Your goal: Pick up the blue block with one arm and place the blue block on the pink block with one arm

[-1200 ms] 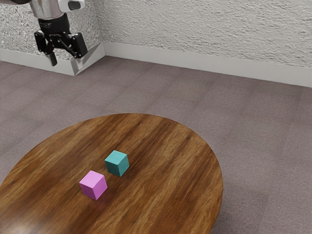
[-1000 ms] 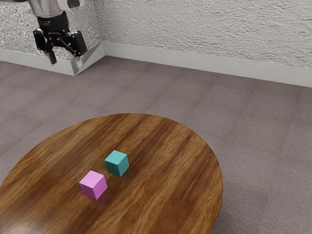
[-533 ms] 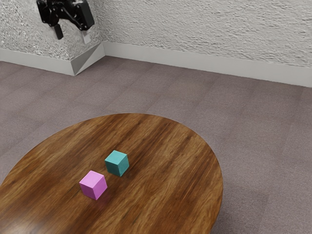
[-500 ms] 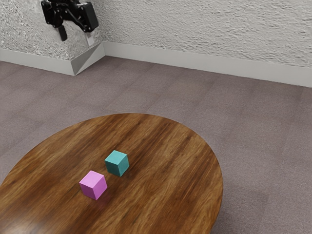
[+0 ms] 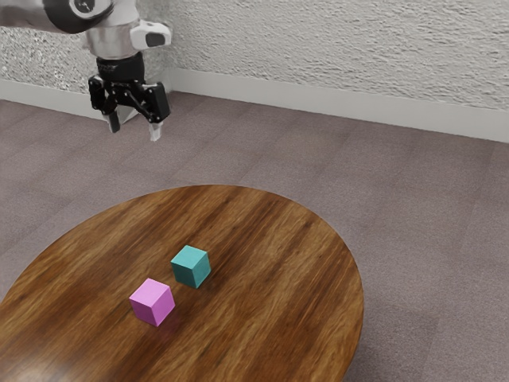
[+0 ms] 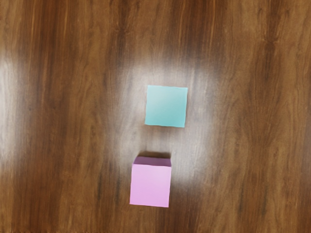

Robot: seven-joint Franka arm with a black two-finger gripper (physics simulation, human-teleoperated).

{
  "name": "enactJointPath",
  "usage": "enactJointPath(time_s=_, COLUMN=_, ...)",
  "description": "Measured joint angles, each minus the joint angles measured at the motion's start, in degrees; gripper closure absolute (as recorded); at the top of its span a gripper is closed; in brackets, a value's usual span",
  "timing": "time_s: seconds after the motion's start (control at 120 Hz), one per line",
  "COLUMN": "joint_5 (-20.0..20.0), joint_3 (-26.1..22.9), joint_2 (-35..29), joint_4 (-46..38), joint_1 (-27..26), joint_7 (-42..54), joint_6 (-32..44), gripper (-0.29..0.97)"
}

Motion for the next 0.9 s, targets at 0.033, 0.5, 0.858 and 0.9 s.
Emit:
enactJointPath(time_s=0.033, joint_5=-0.02, joint_3=-0.08, joint_2=-0.68, joint_4=-3.49, joint_1=0.83, joint_7=-0.01, joint_6=2.36, gripper=0.0)
enactJointPath(time_s=0.5, joint_5=-0.07, joint_3=-2.9, joint_2=-2.25, joint_4=-19.26, joint_1=-2.21, joint_7=0.01, joint_6=22.37, gripper=0.0)
enactJointPath(time_s=0.858, joint_5=-0.15, joint_3=-2.94, joint_2=3.18, joint_4=-25.95, joint_1=-0.2, joint_7=0.51, joint_6=32.66, gripper=0.0)
enactJointPath(time_s=0.9, joint_5=-0.15, joint_3=-2.95, joint_2=3.38, joint_4=-27.04, joint_1=0.0, joint_7=0.6, joint_6=33.85, gripper=0.0)
